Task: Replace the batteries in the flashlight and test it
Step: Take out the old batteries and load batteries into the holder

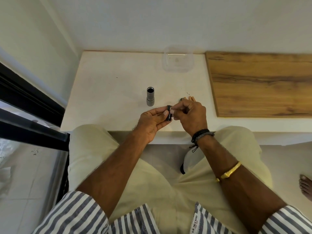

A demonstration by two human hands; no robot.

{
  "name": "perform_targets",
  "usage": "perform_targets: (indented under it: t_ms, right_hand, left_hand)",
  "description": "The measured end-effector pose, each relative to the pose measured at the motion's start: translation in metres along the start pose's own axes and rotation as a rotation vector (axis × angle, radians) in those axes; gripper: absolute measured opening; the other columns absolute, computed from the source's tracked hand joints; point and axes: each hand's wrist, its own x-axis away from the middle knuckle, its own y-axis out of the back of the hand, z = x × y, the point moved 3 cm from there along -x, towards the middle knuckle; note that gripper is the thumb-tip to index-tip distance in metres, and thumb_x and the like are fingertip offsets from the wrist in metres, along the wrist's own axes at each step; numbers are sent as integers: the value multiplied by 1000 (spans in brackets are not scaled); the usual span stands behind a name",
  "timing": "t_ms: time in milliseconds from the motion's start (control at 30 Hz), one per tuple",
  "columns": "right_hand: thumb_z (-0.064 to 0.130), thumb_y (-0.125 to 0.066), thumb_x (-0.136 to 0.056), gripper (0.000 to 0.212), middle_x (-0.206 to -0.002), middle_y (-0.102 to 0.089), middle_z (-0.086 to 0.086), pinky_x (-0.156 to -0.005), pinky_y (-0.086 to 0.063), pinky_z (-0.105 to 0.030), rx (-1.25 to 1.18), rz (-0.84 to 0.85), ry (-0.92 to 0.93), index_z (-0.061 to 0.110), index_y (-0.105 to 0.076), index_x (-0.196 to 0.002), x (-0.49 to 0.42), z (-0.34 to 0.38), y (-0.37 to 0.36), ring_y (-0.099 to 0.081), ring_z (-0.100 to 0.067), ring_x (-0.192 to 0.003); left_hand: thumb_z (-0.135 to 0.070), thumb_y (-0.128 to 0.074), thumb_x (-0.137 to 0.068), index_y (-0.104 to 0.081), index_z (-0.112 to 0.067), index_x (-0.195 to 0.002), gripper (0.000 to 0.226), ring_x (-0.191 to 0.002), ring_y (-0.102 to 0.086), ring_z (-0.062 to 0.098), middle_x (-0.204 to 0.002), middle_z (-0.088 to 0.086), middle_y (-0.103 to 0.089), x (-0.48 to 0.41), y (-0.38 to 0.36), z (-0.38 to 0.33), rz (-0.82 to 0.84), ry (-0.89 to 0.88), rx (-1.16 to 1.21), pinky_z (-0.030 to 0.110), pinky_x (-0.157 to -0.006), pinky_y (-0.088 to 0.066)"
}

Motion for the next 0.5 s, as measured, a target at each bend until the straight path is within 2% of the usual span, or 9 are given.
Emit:
perform_targets:
  t_ms: [67,133,233,333,367,400,500]
  right_hand:
    - [6,-78,-86,18,-71,-71,10,-77,-62,-26,-23,1,-6,13,-72,-101,-1,0,-1,-71,-6,-64]
    - [7,-77,-87,29,-75,-71,10,-83,-60,-29,-31,1,12,18,-70,-113,-2,-2,0,-71,-5,-65]
    - [8,-73,-91,21,-86,-74,-2,-73,-61,-19,-29,6,19,16,-75,-111,-4,-6,-3,-74,-13,-70]
    - [4,-71,-92,17,-95,-74,-8,-74,-41,7,-14,-16,36,12,-76,-106,-1,-6,-6,-73,-21,-76]
    - [5,-71,-92,16,-97,-74,-7,-75,-34,11,-9,-19,37,12,-76,-105,0,-5,-7,-72,-21,-77]
    - [8,-71,-92,15,-97,-75,-4,-75,-34,11,-14,-17,30,14,-76,-104,0,-4,-8,-72,-20,-78]
    - [18,-72,-92,11,-92,-73,6,-70,-49,-1,-58,0,-14,25,-71,-100,0,-5,-8,-73,-14,-78]
  left_hand:
    - [1,-64,-90,-70,-2,-112,23,-104,-70,31,-112,18,-73,-1,0,-3,22,-1,-4,37,-86,-59]
    - [-1,-61,-93,-68,-1,-118,25,-110,-68,32,-117,19,-70,-2,-4,-4,52,-1,-9,39,-91,-58]
    - [0,-56,-96,-66,-2,-122,27,-113,-66,33,-121,18,-69,-2,-6,-2,77,6,3,42,-97,-55]
    - [3,-57,-94,-66,-1,-121,28,-111,-68,32,-120,17,-70,-3,-4,0,43,-1,21,40,-94,-56]
    - [3,-59,-93,-66,0,-121,28,-110,-68,32,-119,17,-70,-3,-3,0,23,-4,31,40,-92,-57]
    - [4,-60,-92,-66,0,-119,28,-108,-69,32,-117,18,-71,-4,-2,0,3,-6,42,39,-90,-58]
    - [3,-66,-89,-66,0,-110,22,-100,-72,33,-108,19,-73,-3,-1,2,-46,-8,62,39,-85,-60]
